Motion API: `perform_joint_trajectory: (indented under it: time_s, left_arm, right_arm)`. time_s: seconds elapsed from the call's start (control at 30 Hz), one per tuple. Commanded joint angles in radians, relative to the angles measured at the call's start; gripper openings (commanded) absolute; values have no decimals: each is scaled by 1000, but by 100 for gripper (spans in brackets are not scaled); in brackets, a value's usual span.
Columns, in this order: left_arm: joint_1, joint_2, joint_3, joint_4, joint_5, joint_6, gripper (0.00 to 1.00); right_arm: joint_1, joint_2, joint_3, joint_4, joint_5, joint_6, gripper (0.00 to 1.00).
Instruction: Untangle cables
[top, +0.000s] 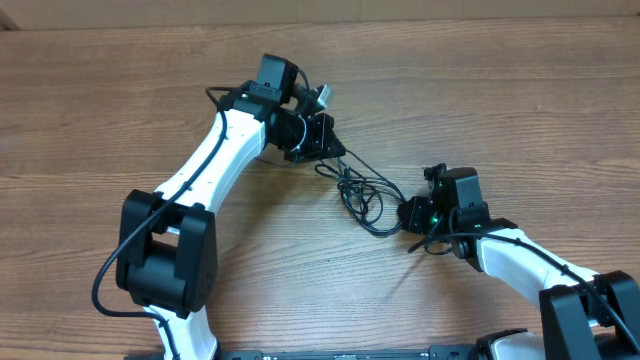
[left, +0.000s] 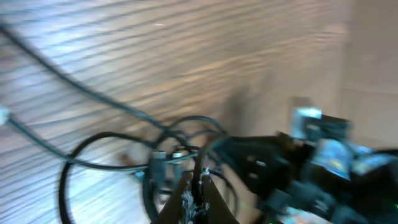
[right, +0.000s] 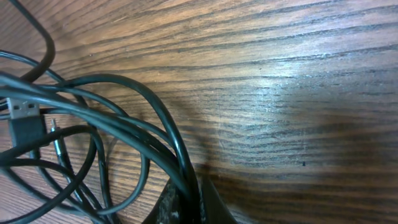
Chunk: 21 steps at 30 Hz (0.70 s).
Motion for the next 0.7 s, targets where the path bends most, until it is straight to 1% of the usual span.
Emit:
perform_joint_trajectory:
  time_s: [0.0, 0.1, 0.17, 0.23, 0.3, 0.53, 0.6, 0.67]
  left_arm:
    - [-15, -33, 29, -8, -216, 26, 4]
    - [-35, -33, 29, -14, -227, 26, 4]
    - [-51, -34, 30, -23, -226, 26, 4]
    - [-68, -34, 30, -29, -219, 27, 4]
    - [-81, -39, 30, -35, -219, 43, 4]
    - [-105, -137, 30, -32, -232, 145, 4]
    - [-119, -182, 30, -29, -302, 171, 4]
    - [-138, -213, 30, -26, -423, 183, 4]
  right_arm:
    - [-7, 3, -2, -12, 36, 0, 4]
    - [-7, 3, -2, -12, 32, -1, 4]
    - [-7, 3, -2, -16, 33, -1, 10]
    - [-7, 3, -2, -21, 33, -5, 18]
    - [-7, 3, -2, -26, 34, -8, 25]
    - [-7, 3, -2, -29, 37, -35, 38]
    - [-7, 3, -2, -27, 37, -34, 40]
    - [-7, 3, -2, -25, 37, -34, 42]
